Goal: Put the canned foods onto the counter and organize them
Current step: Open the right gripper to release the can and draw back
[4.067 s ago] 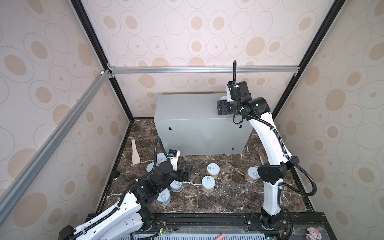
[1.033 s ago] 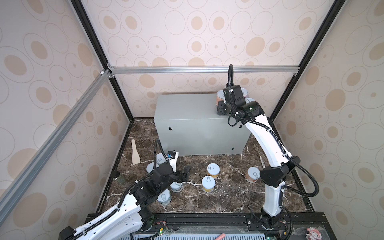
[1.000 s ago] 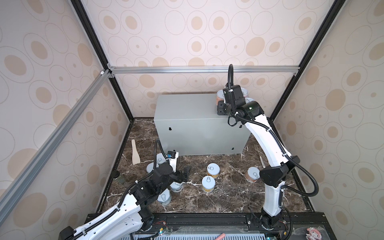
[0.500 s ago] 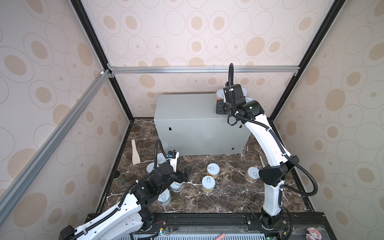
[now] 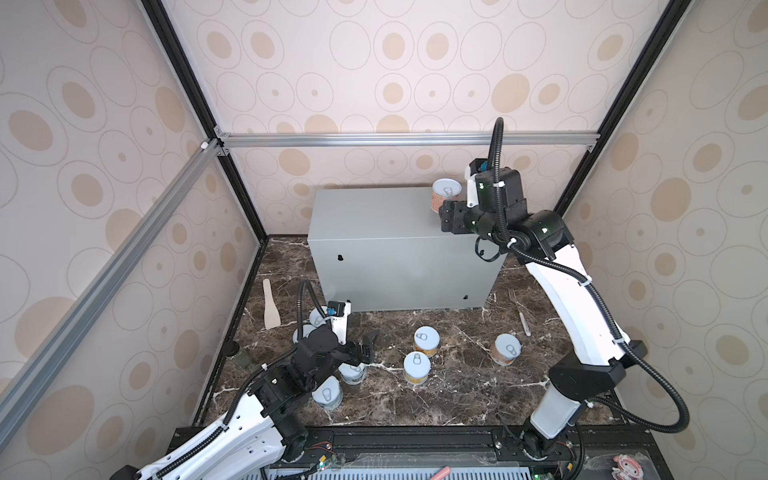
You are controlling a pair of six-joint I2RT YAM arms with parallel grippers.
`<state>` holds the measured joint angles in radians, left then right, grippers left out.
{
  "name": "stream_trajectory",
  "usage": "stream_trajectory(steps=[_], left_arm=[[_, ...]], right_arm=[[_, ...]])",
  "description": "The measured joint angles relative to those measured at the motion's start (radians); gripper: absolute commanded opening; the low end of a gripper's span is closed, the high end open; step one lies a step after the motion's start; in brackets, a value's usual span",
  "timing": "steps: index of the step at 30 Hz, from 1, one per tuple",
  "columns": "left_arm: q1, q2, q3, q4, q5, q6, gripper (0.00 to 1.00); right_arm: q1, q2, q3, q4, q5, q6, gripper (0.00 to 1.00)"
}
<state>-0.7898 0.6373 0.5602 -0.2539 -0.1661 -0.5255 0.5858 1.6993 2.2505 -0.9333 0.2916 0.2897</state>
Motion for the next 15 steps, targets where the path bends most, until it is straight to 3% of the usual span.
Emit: stream_trajectory(steps=[7, 15], left_arm=[[0.000, -0.031, 0.008, -0.029, -0.004, -0.007, 0.99], [-0.003, 0.085, 0.008, -0.016, 0.074, -0.031, 0.99]], right_arm=[[0.020, -0.157, -0.156, 0.000, 0.005, -0.019, 0.87], [0.030, -0.414, -0.430, 0.013, 0.023, -0.027, 0.89]])
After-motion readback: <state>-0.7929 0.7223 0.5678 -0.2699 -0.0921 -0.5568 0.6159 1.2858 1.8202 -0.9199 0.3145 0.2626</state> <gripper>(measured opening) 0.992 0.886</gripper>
